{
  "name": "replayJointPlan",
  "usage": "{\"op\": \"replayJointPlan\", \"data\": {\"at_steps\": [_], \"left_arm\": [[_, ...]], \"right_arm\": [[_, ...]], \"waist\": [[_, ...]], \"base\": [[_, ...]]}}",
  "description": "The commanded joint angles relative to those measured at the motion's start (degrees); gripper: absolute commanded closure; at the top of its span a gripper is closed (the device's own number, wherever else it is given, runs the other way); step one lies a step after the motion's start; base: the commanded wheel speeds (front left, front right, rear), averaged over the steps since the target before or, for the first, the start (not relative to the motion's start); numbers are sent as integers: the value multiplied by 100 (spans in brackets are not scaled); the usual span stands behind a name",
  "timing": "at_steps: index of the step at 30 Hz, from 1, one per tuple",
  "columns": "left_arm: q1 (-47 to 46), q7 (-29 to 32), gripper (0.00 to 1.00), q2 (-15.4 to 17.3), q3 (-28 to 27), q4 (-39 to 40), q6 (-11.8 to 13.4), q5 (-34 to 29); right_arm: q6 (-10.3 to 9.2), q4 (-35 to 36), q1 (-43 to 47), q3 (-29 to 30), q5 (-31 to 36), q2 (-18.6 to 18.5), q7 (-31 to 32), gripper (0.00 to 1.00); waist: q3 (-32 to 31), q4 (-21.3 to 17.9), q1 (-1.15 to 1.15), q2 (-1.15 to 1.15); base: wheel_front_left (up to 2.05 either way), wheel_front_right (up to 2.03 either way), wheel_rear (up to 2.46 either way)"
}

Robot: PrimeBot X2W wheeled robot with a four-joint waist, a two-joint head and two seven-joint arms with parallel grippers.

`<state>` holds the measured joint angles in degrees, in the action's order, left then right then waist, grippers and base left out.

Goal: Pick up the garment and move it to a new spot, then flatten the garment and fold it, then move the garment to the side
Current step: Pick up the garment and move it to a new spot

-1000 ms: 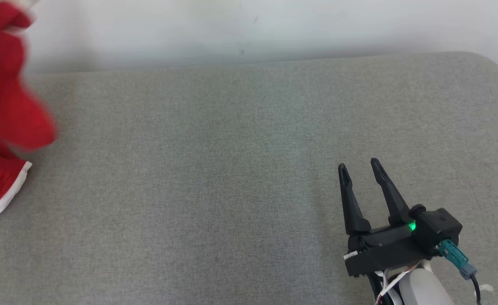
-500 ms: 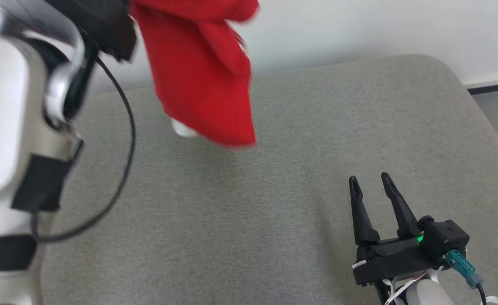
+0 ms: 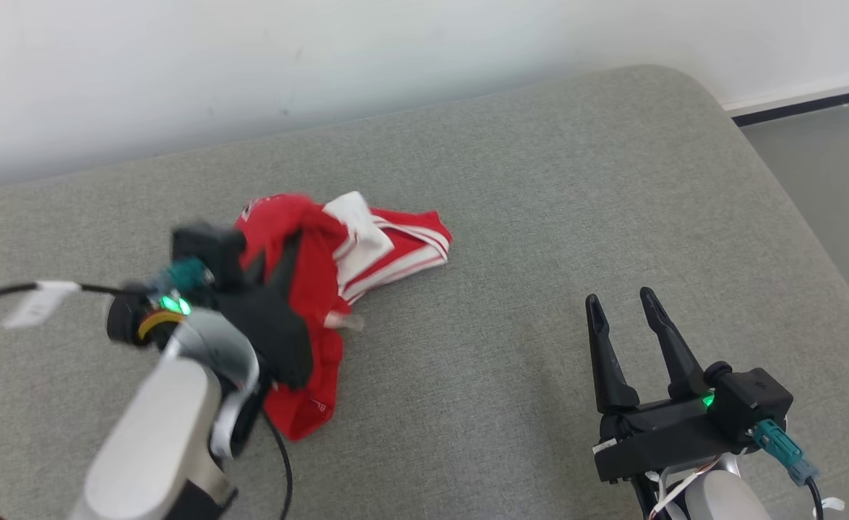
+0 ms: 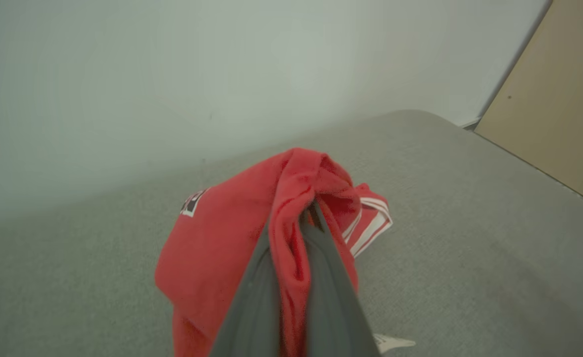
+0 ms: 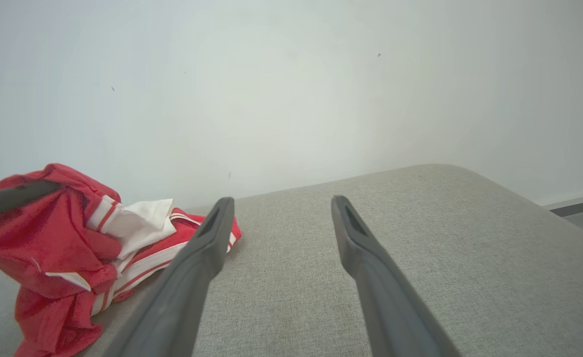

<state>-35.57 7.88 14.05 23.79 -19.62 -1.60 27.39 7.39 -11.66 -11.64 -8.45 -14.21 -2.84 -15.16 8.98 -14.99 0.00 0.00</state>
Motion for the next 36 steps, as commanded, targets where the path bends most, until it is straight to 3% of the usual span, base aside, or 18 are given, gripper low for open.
{"op": "replayJointPlan", "data": {"at_steps": [1,4,5,6,14,20,31,36], "left_arm": [[135,-91,100,-74,69,-256,-46,-3],[203,-233,98,-172,239,-737,-119,-100],[168,-297,54,-217,272,-850,-120,-115],[127,-386,0,-281,280,-914,-125,-105],[-23,-901,0,-382,142,-715,-90,4],[258,-1113,0,-99,-117,-256,154,19],[1900,-1488,0,984,-879,838,858,-37],[2852,-1625,0,1197,-1153,1288,1231,-8]], "right_arm": [[19,-3,-24,-9,-47,-8,-10,0],[19,-28,-51,-9,-42,-7,-10,0],[19,-32,-47,8,-30,-7,-10,0],[19,-39,-34,34,-14,-8,-10,0],[19,-59,149,107,62,-8,-10,0],[19,7,267,147,122,-8,-10,0],[19,71,478,319,330,-8,-10,0],[19,48,625,427,399,-8,-10,0]], "waist": [[12,-45,0,0],[-3,-46,0,0],[-16,-30,0,0],[-34,-8,0,0],[-255,290,0,0],[-416,449,0,0],[-644,587,0,0],[-735,686,0,0]], "base": [[0,0,0],[0,0,0],[0,0,0],[0,0,0],[0,0,0],[0,0,0],[0,0,0],[0,0,0]]}}
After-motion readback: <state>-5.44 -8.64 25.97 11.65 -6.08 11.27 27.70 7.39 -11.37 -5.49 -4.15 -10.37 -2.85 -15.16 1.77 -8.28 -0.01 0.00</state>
